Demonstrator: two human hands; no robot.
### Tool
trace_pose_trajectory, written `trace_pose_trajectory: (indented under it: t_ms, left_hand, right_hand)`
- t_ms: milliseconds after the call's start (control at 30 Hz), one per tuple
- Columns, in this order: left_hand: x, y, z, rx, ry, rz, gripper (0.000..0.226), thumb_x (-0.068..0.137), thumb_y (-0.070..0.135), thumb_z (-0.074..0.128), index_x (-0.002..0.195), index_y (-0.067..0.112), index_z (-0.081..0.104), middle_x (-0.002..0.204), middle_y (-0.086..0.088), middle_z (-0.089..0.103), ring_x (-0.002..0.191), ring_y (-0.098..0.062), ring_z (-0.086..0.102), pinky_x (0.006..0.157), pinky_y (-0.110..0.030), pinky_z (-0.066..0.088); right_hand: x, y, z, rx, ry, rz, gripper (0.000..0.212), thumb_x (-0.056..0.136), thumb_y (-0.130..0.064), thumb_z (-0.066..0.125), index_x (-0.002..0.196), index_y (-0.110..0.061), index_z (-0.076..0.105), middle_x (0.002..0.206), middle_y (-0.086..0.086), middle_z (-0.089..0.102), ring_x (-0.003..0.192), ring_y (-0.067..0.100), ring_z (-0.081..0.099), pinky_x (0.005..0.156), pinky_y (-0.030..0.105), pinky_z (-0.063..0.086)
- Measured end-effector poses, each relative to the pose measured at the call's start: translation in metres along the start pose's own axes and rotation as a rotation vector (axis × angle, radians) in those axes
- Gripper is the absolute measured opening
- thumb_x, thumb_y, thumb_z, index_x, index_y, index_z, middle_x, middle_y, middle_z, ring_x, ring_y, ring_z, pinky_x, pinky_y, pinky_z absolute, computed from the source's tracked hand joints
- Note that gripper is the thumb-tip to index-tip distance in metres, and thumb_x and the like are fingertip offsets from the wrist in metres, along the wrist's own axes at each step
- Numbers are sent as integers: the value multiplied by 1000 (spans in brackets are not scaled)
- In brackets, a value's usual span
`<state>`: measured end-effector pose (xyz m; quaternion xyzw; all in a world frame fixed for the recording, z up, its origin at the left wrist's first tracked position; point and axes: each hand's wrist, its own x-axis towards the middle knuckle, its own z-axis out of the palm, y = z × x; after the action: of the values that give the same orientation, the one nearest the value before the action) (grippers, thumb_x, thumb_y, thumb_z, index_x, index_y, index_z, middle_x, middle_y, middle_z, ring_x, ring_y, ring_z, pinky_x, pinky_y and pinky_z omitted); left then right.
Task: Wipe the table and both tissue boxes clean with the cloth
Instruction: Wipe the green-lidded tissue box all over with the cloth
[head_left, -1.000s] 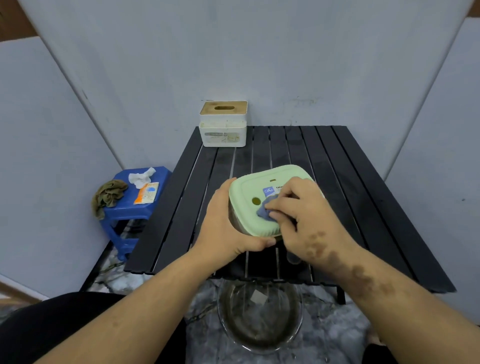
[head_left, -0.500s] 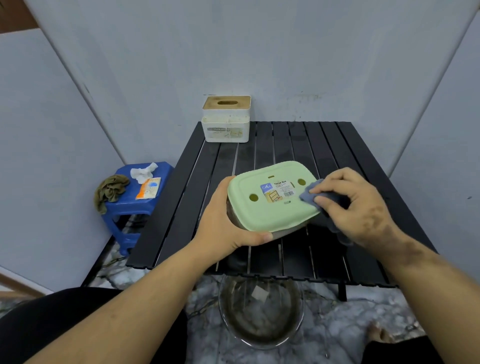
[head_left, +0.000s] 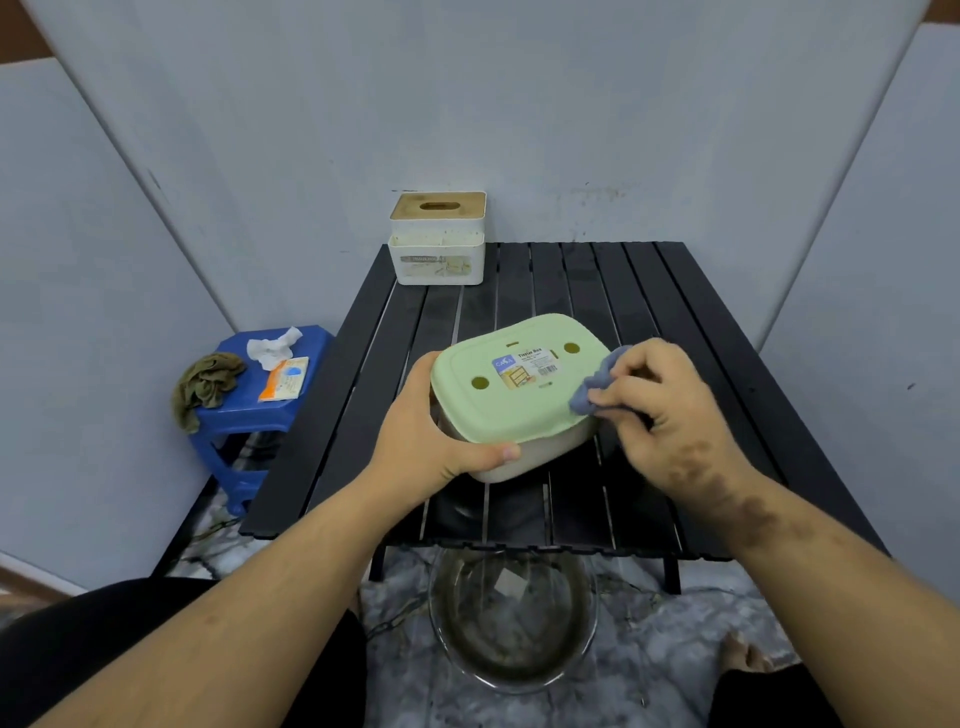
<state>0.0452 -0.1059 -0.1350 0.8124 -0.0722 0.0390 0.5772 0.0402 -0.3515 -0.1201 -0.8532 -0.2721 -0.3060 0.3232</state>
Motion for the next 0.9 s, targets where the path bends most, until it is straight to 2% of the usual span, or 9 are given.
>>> trace_pose_trajectory:
  t_ms: [67,133,200,267,333,400,500,733,900]
  left_hand:
    - [2,-2,-2,-28,-4,-29,90,50,21,100,122,44,53,117,30,65,107,12,61,79,-9,50]
    - [4,-3,-3,-45,-13,-52,90,45,34,98,123,43,54,118,28,67,108,9,62,81,-14,53]
    - [6,-3,-3,-52,-8,-67,90,42,41,95,122,44,54,119,27,67,109,8,62,84,-17,53]
    - [7,-3,-2,-59,1,-82,90,40,43,95,120,45,55,118,27,67,108,8,62,86,-18,52]
    - [7,-3,-3,-66,8,-95,89,40,44,94,119,44,55,117,27,68,108,9,62,86,-18,51]
    - [8,-4,-4,-73,11,-108,88,39,45,94,118,45,55,117,26,68,107,9,62,86,-19,51]
    - [9,-3,-3,-64,13,-108,88,39,45,93,118,46,55,119,24,67,109,8,62,87,-18,50]
    - [10,-2,-6,-27,25,-77,95,41,45,95,127,40,54,121,24,67,115,1,61,89,-22,52]
    - [8,-4,-4,18,30,-42,93,43,41,96,125,41,52,119,29,65,111,8,60,84,-14,51]
  right_hand:
    - [-3,-8,9,-64,-58,-15,6,86,4,64,82,1,66,96,-15,43,96,-1,49,81,16,41]
    - [-5,-8,7,-193,-94,-83,8,86,3,61,85,-1,68,93,3,51,87,21,50,75,24,41]
    - [-4,2,1,-260,-69,-133,12,84,8,60,88,3,70,91,14,54,84,31,50,77,23,39]
    - [-5,2,0,-261,-55,-83,10,87,8,59,87,2,66,93,10,55,88,33,53,79,24,42]
    - [-7,-5,10,-264,-77,-44,11,91,5,56,87,-2,63,92,10,55,87,34,53,80,35,47]
    - [-10,-2,17,-292,-116,-100,16,92,5,52,89,2,67,89,13,57,84,34,51,81,41,47]
    - [-7,15,8,-324,-123,-108,21,81,13,59,94,1,70,97,12,59,90,30,48,79,37,47]
    - [-9,1,18,-366,-78,-167,20,89,10,52,94,3,70,92,12,58,85,31,49,81,37,47]
    - [-15,-3,21,-270,-104,-52,29,96,-3,42,88,0,70,90,8,53,83,25,43,70,35,47]
